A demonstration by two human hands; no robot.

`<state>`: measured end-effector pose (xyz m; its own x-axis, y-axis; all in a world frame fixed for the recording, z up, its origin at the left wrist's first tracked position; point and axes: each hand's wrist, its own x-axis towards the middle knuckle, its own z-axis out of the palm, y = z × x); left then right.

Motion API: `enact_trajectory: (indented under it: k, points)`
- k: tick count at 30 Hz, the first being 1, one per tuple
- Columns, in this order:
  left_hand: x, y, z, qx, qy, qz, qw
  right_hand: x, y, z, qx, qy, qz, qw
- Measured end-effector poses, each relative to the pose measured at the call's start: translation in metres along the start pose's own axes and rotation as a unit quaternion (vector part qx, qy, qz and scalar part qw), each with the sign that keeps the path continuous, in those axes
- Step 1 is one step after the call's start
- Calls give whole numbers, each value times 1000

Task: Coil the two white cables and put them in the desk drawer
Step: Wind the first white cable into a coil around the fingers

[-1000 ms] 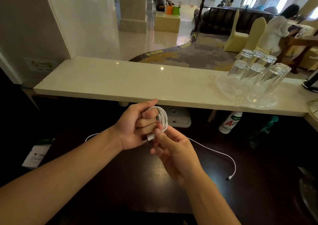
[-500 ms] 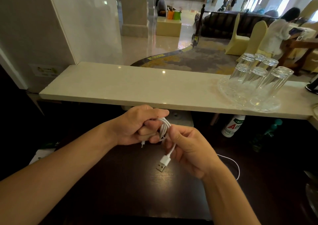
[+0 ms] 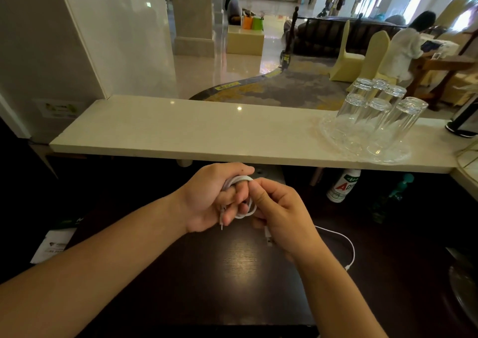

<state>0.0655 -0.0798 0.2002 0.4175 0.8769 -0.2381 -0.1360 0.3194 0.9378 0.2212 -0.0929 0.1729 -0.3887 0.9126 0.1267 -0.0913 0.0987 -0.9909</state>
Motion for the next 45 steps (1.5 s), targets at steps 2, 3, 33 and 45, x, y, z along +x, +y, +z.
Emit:
enact_trajectory:
  k: [2, 3, 33, 45]
  points:
    - [7, -6, 10, -26, 90, 15, 996, 2, 4, 6, 28, 37, 10, 999]
    - [10, -9, 12, -45, 124, 13, 991, 2, 6, 9, 32, 55, 15, 998]
    - [-4, -58, -12, 219, 225, 1, 949, 17, 61, 13, -395, 87, -39, 913]
    - [21, -65, -3, 278, 345, 165, 881, 13, 59, 25, 6, 107, 64, 992]
